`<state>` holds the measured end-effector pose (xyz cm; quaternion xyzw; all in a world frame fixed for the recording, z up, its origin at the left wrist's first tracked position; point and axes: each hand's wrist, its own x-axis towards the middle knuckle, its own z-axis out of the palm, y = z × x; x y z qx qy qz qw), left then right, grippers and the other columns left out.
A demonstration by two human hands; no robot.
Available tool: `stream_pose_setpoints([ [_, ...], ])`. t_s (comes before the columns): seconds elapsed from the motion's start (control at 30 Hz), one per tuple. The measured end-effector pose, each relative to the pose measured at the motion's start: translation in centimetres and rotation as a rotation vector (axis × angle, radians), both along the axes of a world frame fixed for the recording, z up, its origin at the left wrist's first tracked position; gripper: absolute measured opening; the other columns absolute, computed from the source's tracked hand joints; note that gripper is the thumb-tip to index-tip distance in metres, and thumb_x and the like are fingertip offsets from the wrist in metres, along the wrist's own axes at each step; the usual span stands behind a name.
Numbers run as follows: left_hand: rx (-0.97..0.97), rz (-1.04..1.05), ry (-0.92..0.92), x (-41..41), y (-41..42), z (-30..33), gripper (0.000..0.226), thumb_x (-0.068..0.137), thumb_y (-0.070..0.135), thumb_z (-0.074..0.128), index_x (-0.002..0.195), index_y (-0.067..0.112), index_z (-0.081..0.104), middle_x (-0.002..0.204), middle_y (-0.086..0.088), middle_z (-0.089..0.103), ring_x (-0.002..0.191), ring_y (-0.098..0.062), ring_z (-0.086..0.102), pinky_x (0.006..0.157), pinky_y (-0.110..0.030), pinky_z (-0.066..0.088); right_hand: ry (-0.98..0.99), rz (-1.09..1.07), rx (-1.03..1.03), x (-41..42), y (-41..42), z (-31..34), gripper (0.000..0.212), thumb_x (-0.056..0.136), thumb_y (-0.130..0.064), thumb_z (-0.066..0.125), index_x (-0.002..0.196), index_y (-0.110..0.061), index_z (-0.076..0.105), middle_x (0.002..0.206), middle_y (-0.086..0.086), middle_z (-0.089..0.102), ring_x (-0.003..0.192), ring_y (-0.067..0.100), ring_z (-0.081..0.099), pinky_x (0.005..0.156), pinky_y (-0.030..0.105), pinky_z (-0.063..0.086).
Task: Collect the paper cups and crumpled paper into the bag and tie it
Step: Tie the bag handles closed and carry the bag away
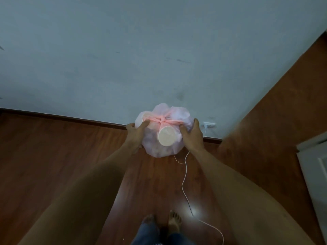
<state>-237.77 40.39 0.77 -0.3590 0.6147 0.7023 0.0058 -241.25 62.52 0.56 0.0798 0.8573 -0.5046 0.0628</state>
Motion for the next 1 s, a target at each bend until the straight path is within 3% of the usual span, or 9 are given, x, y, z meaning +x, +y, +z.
stream_pose_setpoints([
  [0.13,-0.006,-0.027,-0.028,-3.8,-2.0,-3.0,0.081,0.079,0.050,0.083,0.133,0.009,0.039,0.117,-0.007,0.061,0.102,-0.024,0.069,0.087,-0.049,0.061,-0.014,-0.049,-0.012,-3.2,-2.2,-2.7,0.041,0.097,-0.034,0.063,0.128,-0.010,0.052,0.124,0.012,0.065,0.116,0.032,0.061,0.083,0.027,0.038],
  [0.27,-0.025,-0.066,-0.021,-8.5,-3.9,-9.6,0.082,0.085,0.049,0.077,0.143,0.009,0.035,0.124,-0.008,0.058,0.110,-0.027,0.065,0.096,-0.051,0.057,-0.014,-0.095,-0.041,-6.7,-4.3,-8.9,0.036,0.094,-0.026,0.062,0.128,-0.015,0.054,0.111,0.000,0.063,0.105,0.026,0.062,0.080,0.027,0.041],
  [0.37,-0.112,-0.122,-0.051,-11.3,-4.8,-15.5,0.102,0.072,0.075,0.071,0.147,0.013,0.039,0.140,-0.010,0.055,0.121,-0.029,0.060,0.101,-0.050,0.054,-0.040,-0.133,-0.040,-9.2,-5.5,-15.0,0.036,0.094,-0.023,0.061,0.128,-0.016,0.054,0.106,-0.002,0.062,0.096,0.024,0.060,0.071,0.028,0.042],
  [0.43,-0.241,-0.181,-0.092,-12.6,-5.3,-19.8,0.101,0.072,0.083,0.061,0.149,0.021,0.044,0.150,-0.012,0.044,0.133,-0.031,0.048,0.110,-0.047,0.046,-0.036,-0.169,-0.035,-10.6,-6.2,-19.5,0.031,0.094,-0.022,0.060,0.124,-0.016,0.056,0.103,-0.001,0.063,0.096,0.026,0.061,0.068,0.028,0.039],
  [0.53,-0.279,-0.246,-0.100,-14.7,-5.9,-28.5,0.086,0.082,0.079,0.056,0.151,0.029,0.045,0.154,-0.013,0.035,0.140,-0.031,0.036,0.114,-0.043,0.037,-0.035,-0.218,-0.010,-13.0,-7.4,-28.5,0.032,0.095,-0.020,0.060,0.126,-0.013,0.057,0.109,0.002,0.065,0.103,0.027,0.062,0.075,0.026,0.038],
  [0.63,-0.258,-0.278,-0.062,-16.9,-6.8,-36.9,0.092,0.069,0.093,0.055,0.142,0.036,0.055,0.144,-0.002,0.054,0.133,-0.026,0.049,0.112,-0.050,0.043,-0.020,-0.230,0.008,-15.0,-8.1,-35.5,0.036,0.096,-0.021,0.058,0.131,-0.014,0.055,0.121,0.008,0.067,0.110,0.030,0.062,0.080,0.028,0.042],
  [0.73,-0.164,-0.312,-0.025,-19.3,-7.4,-44.0,0.077,0.074,0.085,0.062,0.134,0.037,0.062,0.131,0.008,0.068,0.122,-0.020,0.063,0.104,-0.051,0.051,-0.031,-0.202,0.023,-16.9,-8.8,-40.5,0.044,0.096,-0.023,0.057,0.139,-0.014,0.051,0.129,0.009,0.064,0.115,0.029,0.060,0.084,0.027,0.043],
  [0.9,0.034,-0.291,-0.105,-20.7,-5.4,-46.8,0.089,0.085,0.067,0.065,0.158,0.026,0.033,0.153,0.011,0.037,0.137,-0.019,0.041,0.107,-0.053,0.047,-0.057,-0.062,0.028,-18.9,-11.0,-45.8,0.049,0.097,-0.032,0.056,0.143,-0.017,0.051,0.138,0.008,0.061,0.122,0.027,0.060,0.103,0.040,0.049],
  [1.0,-0.068,-0.345,-0.136,-20.1,-5.3,-48.6,0.103,0.076,0.074,0.064,0.159,0.021,0.031,0.162,0.000,0.036,0.141,-0.025,0.043,0.113,-0.049,0.043,-0.074,0.001,0.049,-18.5,-12.1,-47.1,0.045,0.099,-0.027,0.058,0.143,-0.014,0.054,0.140,0.008,0.060,0.125,0.025,0.059,0.106,0.037,0.047],
])
